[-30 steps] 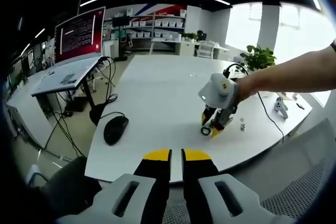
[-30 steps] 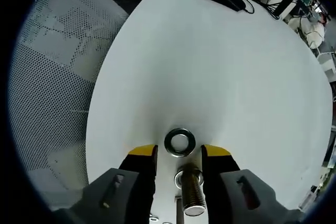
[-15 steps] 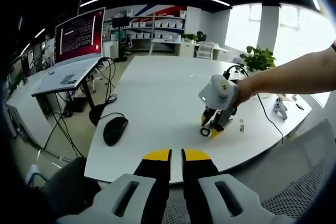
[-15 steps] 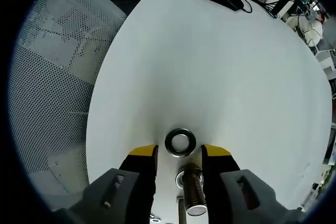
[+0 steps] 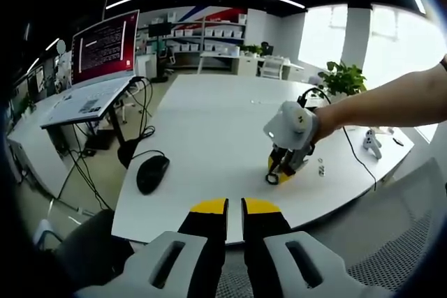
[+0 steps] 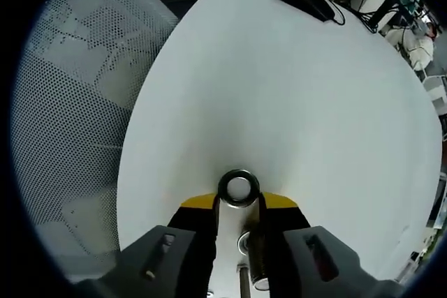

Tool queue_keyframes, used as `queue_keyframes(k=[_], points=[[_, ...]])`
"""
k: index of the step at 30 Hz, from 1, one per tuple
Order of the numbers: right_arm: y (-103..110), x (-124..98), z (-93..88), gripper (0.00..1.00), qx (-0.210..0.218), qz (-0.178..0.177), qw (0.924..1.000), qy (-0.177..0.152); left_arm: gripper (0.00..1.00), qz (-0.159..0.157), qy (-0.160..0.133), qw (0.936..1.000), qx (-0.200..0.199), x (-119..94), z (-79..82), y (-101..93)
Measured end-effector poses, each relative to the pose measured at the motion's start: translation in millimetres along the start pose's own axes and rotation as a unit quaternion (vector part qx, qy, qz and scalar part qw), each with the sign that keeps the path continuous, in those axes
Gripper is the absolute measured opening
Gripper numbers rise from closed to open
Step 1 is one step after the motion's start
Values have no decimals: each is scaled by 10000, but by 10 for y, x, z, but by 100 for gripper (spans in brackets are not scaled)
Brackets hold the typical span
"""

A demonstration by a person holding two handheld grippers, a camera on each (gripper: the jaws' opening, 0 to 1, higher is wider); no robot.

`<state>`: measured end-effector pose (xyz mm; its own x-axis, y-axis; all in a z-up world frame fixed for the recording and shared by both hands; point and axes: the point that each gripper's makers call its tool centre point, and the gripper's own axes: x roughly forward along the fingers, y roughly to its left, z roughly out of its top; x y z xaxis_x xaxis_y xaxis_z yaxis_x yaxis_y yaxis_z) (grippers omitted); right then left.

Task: Place the washer onto the threaded stud by aligning its center hole with the stud, sliding it down to the base, and recovering from edge contact or off-axis alignment until the washer reaches the visible bottom stop.

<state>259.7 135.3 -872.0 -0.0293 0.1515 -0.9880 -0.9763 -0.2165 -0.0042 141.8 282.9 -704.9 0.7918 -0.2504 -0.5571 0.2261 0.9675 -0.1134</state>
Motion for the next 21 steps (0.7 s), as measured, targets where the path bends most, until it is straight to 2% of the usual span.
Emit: queue_keyframes(k=[14,18,21], points=[[27,-3,-1,26,141,-6,9999,-51,5,-9,-17,10000,7,-4,0,-6],[30,-2,70,33,670,53,9971,-343,5,-12,-15,10000,14,-6,-1,-9],[-5,-3,84,32,773,-59,9959,-471,5,-14,-34,10000,6,-7,5,-7]])
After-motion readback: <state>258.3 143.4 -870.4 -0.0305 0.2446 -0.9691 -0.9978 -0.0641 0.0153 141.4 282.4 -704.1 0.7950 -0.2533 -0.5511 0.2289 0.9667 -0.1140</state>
